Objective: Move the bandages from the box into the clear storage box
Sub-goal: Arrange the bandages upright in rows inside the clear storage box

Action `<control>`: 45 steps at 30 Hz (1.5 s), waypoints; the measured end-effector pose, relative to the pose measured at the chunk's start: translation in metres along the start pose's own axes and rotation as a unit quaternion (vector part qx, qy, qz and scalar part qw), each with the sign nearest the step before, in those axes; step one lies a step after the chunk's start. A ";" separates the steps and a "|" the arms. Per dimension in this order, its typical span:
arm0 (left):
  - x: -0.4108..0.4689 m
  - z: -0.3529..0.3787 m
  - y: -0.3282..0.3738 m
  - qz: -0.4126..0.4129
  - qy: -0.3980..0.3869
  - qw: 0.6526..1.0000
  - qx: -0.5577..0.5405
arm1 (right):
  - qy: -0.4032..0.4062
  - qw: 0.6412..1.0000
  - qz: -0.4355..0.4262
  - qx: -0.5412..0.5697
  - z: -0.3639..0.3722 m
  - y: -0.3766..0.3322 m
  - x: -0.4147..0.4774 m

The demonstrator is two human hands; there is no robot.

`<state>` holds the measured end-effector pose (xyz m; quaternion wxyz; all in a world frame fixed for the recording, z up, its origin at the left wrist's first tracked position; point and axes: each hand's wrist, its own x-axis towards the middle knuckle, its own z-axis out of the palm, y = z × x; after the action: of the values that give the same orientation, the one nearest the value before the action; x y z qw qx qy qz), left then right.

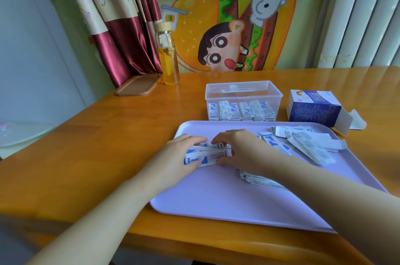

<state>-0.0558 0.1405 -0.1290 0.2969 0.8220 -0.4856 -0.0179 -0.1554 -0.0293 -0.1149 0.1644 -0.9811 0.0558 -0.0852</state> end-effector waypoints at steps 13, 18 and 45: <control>-0.015 -0.002 0.002 -0.014 0.040 0.998 -0.042 | 0.030 0.999 -0.031 -0.018 0.003 -0.005 -0.004; -0.018 -0.004 -0.001 -0.009 0.018 1.000 -0.023 | 0.022 0.999 -0.035 0.013 0.006 -0.006 0.001; -0.011 -0.010 -0.006 0.009 0.007 1.000 -0.012 | -0.010 0.997 -0.056 0.053 0.015 -0.009 0.009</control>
<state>-0.0538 0.1557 -0.1269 0.3106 0.8141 -0.4905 -0.0155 -0.1432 -0.0173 -0.1247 0.2117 -0.9734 -0.0050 -0.0876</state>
